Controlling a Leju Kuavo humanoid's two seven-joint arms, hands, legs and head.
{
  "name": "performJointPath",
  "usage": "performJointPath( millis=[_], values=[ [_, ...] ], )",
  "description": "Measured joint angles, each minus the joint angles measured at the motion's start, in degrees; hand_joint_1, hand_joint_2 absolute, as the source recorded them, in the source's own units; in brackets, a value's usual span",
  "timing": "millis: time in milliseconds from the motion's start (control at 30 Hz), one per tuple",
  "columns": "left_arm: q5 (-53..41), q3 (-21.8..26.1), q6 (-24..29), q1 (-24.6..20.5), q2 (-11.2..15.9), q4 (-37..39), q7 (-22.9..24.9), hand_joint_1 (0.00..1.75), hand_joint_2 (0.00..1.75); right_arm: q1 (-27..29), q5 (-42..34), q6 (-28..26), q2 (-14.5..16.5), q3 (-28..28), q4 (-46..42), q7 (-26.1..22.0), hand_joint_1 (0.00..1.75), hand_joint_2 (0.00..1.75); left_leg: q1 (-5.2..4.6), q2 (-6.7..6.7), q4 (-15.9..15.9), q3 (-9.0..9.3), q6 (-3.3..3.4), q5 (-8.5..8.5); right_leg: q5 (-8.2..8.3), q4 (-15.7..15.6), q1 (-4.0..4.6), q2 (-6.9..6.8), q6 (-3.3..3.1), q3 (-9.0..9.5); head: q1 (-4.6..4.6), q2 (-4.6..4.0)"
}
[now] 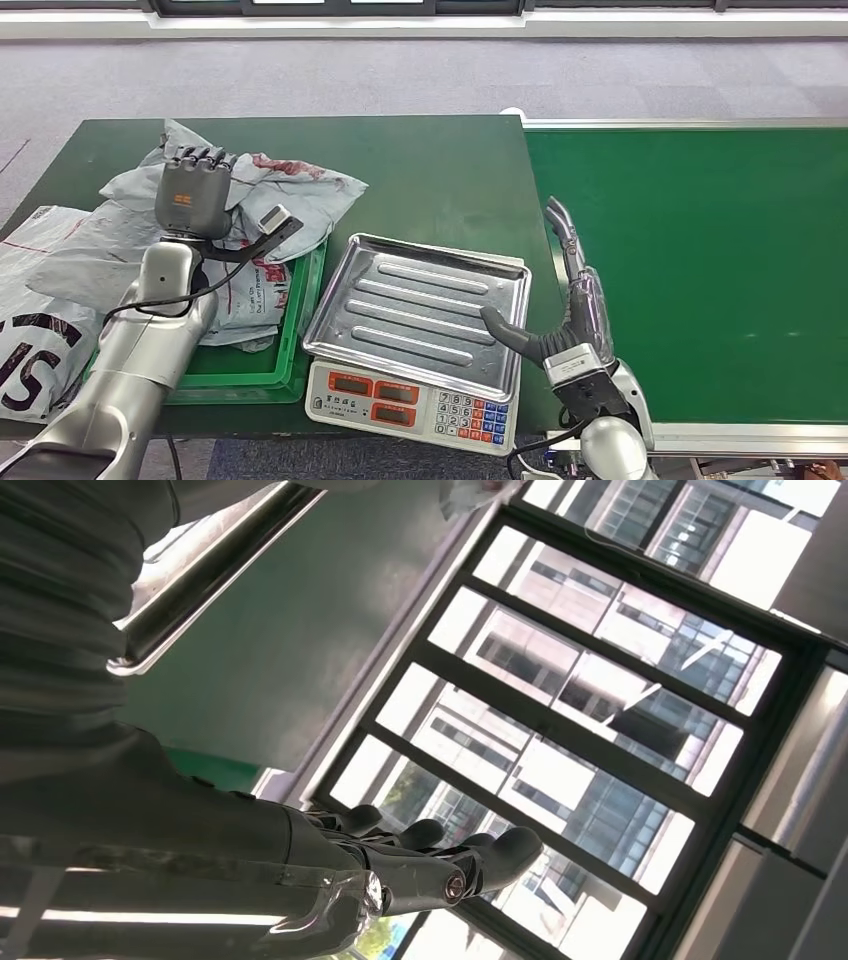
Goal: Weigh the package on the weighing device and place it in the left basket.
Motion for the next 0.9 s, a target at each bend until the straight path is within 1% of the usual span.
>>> performJointPath(
  millis=[233, 433, 600, 667, 800, 833, 900],
  values=[
    [-0.3, 1.1, -0.7, 0.0, 0.1, 2.0, 1.6, 1.75, 1.75, -0.2, -0.7, 0.2, -0.9, 0.0, 0.0, 0.0, 0.0, 1.75, 0.01, 0.0, 0.0, -0.02, 0.0, 0.0, 0.0, 0.0, 0.01, 0.0, 0.0, 0.01, 0.0, 0.0],
    [-0.4, 2.0, -0.7, 0.4, 0.9, 3.6, 2.8, 1.75, 1.75, -1.2, -1.5, 0.3, -1.7, 0.0, 0.1, 0.0, 0.0, 1.75, 0.01, -0.01, 0.0, -0.05, 0.0, 0.0, 0.0, 0.0, 0.0, 0.0, 0.0, -0.01, 0.0, 0.0],
    [-0.4, 2.2, 0.0, 0.6, 2.1, 5.7, 6.6, 1.75, 1.75, -1.7, -2.2, 0.1, -2.4, 0.0, 0.2, 0.0, 0.0, 1.75, 0.01, 0.0, 0.0, -0.05, 0.0, 0.0, 0.0, 0.0, 0.01, 0.0, 0.0, -0.04, 0.0, 0.0],
    [-0.4, 2.2, 0.3, 0.6, 2.5, 6.7, 7.2, 1.75, 1.75, -1.7, -2.3, -0.1, -2.6, 0.0, 0.2, 0.0, 0.0, 1.75, 0.01, 0.0, 0.0, -0.05, 0.0, 0.0, 0.0, 0.0, 0.01, 0.01, 0.0, -0.04, 0.0, 0.01],
    [-0.4, 2.7, 0.6, 0.3, 2.9, 8.6, 6.8, 1.48, 1.75, -1.1, -2.3, -0.7, -3.0, 0.0, 0.1, -0.1, 0.0, 1.75, 0.01, 0.02, 0.0, -0.04, -0.01, 0.0, 0.0, 0.0, 0.01, 0.01, 0.0, -0.04, 0.0, 0.0],
    [-0.4, 3.0, 0.7, 0.2, 3.0, 8.8, 6.8, 1.48, 1.75, -0.9, -2.3, -0.8, -3.0, 0.0, 0.0, -0.1, 0.0, 1.75, 0.01, 0.04, 0.0, -0.04, -0.01, 0.0, 0.0, 0.0, 0.01, 0.02, 0.0, -0.04, 0.0, 0.0],
    [-0.4, 3.7, 0.8, 0.0, 3.1, 9.2, 7.0, 0.74, 0.87, -0.2, -2.2, -1.1, -3.0, 0.0, -0.3, -0.1, 0.0, 1.75, 0.01, 0.06, 0.0, -0.04, -0.01, 0.0, 0.0, 0.0, 0.01, 0.05, 0.0, -0.05, 0.0, 0.0]
  ],
)
